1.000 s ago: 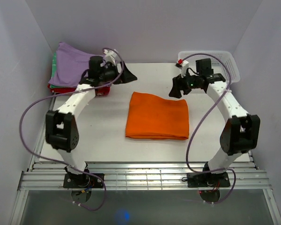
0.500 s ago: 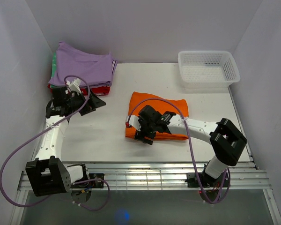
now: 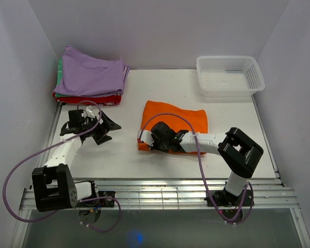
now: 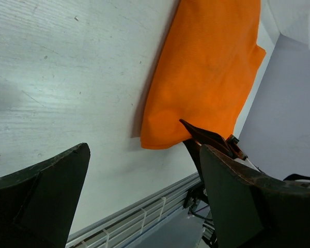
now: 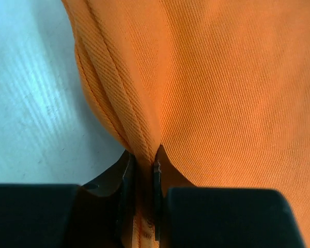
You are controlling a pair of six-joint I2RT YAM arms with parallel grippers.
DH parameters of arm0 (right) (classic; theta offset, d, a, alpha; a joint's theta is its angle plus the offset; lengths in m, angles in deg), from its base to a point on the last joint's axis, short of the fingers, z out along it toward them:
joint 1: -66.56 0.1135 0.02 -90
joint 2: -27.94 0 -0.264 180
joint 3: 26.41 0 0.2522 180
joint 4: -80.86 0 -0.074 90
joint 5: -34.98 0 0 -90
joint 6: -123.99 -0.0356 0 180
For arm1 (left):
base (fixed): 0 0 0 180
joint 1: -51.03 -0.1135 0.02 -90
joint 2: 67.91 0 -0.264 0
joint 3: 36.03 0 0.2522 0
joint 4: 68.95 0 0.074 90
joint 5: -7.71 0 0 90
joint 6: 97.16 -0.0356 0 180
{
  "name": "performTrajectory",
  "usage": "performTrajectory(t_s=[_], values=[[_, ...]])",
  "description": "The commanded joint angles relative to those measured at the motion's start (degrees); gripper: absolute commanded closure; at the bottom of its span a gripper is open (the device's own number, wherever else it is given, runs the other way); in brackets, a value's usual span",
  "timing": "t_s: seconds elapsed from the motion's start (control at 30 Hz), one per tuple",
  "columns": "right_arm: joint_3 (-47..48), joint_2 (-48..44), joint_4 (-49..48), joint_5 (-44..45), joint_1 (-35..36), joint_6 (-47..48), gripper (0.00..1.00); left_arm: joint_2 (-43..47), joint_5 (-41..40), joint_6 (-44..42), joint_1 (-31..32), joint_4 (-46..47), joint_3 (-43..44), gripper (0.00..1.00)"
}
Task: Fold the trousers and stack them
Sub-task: Neatly place the folded trousers to the corner
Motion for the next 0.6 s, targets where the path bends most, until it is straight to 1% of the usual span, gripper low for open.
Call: performTrajectory(t_s=[0.0, 0.07, 0.13, 0.17, 0.2, 0.23, 0.33, 0.4, 0.57], values=[[-3.1, 3.0, -6.0, 1.8, 0.3, 0.0, 0.92, -2.0, -4.7, 4.8, 3.0, 4.7, -1.2, 0.02], [-3.1, 1.3, -7.0, 0.0, 0.2, -0.8, 0.92, -3.1, -6.0, 7.4, 7.4, 6.9, -2.2, 0.02], [-2.9, -0.5, -9.2, -3.1, -0.5, -2.5, 0.92, -5.3, -6.5, 10.2, 11.7, 10.9, -3.4, 0.02], [-2.9, -2.6, -9.9, -4.8, -0.9, -3.0, 0.92, -6.2, -6.7, 11.0, 12.9, 12.5, -3.7, 0.02], [-3.6, -3.8, -10.5, -8.5, -1.5, -3.7, 0.92, -7.2, -7.0, 11.5, 14.7, 15.5, -3.9, 0.02], [-4.0, -5.9, -11.3, -9.0, -1.6, -4.3, 0.92, -9.7, -7.4, 12.5, 15.5, 16.9, -3.7, 0.02], [-4.0, -8.0, -10.6, -11.6, -2.0, -5.7, 0.92, -14.3, -6.6, 14.6, 16.8, 22.0, -2.3, 0.02], [-3.8, -8.4, -9.6, -13.3, -2.3, -6.6, 0.92, -18.4, -5.9, 16.4, 18.4, 24.2, -1.1, 0.02], [-2.5, -9.0, -8.9, -16.0, -2.8, -9.6, 0.92, -25.3, -2.5, 21.4, 22.4, 34.6, 0.4, 0.02]])
